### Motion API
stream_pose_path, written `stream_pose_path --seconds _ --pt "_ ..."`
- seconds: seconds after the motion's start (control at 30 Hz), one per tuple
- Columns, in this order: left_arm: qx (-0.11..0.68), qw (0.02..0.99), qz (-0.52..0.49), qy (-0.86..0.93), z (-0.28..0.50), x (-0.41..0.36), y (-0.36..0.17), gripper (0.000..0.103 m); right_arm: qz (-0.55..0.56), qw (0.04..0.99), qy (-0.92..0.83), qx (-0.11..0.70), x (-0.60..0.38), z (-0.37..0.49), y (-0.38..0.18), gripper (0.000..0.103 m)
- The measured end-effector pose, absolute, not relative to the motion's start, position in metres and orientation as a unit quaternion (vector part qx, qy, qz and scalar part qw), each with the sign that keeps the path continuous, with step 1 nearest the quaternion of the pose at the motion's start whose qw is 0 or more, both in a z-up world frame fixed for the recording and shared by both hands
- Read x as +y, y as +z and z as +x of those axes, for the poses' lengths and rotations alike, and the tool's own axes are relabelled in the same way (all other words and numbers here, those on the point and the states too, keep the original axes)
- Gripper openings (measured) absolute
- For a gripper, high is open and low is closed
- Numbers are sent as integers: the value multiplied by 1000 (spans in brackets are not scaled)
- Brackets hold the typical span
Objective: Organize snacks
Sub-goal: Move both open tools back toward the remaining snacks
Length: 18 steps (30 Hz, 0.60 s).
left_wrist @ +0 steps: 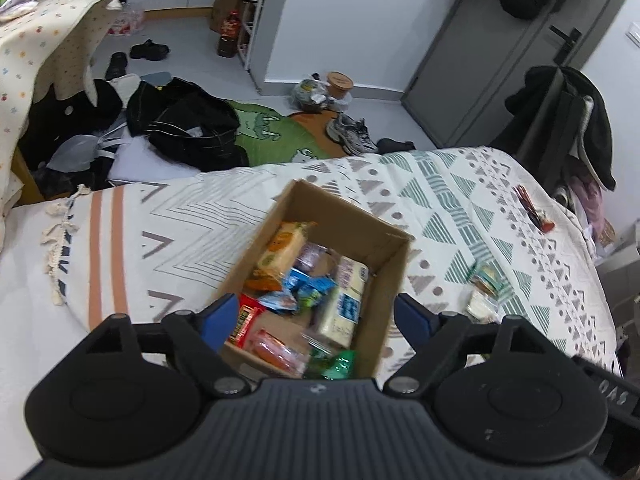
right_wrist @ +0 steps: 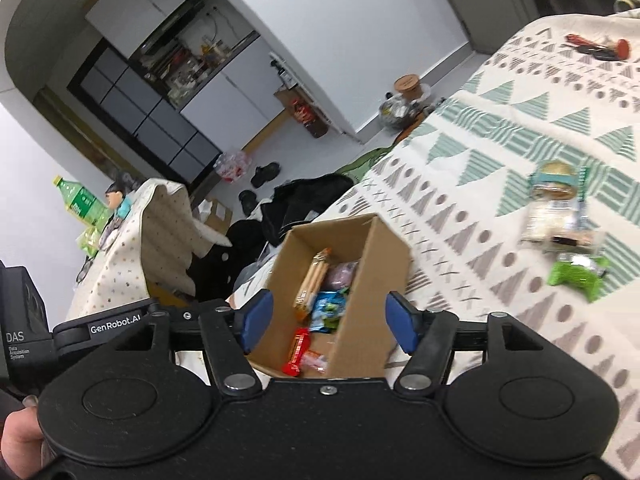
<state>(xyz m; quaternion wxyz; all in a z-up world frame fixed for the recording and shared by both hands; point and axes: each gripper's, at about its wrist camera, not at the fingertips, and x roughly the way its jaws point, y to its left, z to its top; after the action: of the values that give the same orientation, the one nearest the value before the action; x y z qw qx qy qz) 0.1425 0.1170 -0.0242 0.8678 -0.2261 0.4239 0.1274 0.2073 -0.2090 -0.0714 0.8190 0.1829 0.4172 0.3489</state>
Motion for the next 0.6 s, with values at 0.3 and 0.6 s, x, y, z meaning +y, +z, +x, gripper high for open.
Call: stream_pose_path --seconds 0.3,0.6 --pt "422 876 -204 110 144 76 -19 88 201 837 311 404 -261 210 -73 75" --pt "417 884 -189 89 152 33 -16 89 232 844 274 398 -305 217 -84 78"
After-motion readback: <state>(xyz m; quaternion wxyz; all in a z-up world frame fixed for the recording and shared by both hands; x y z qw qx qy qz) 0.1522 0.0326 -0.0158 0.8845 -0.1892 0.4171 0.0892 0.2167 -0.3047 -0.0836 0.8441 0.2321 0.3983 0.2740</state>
